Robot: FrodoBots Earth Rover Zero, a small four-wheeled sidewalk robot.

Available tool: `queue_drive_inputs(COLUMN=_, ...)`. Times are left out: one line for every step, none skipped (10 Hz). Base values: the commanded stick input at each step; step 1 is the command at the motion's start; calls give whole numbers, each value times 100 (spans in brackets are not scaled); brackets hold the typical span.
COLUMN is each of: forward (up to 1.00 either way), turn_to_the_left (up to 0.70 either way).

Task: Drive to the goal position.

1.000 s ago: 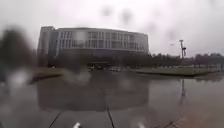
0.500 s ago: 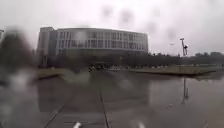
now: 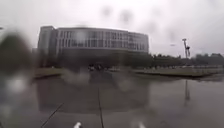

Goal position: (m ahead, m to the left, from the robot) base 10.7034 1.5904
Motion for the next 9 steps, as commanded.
queue_drive_inputs(forward=70, turn_to_the_left=1)
queue_drive_inputs(forward=70, turn_to_the_left=1)
queue_drive_inputs(forward=70, turn_to_the_left=1)
queue_drive_inputs(forward=70, turn_to_the_left=1)
queue_drive_inputs(forward=70, turn_to_the_left=1)
queue_drive_inputs(forward=70, turn_to_the_left=1)
queue_drive_inputs(forward=70, turn_to_the_left=1)
queue_drive_inputs(forward=70, turn_to_the_left=1)
queue_drive_inputs(forward=70, turn_to_the_left=1)
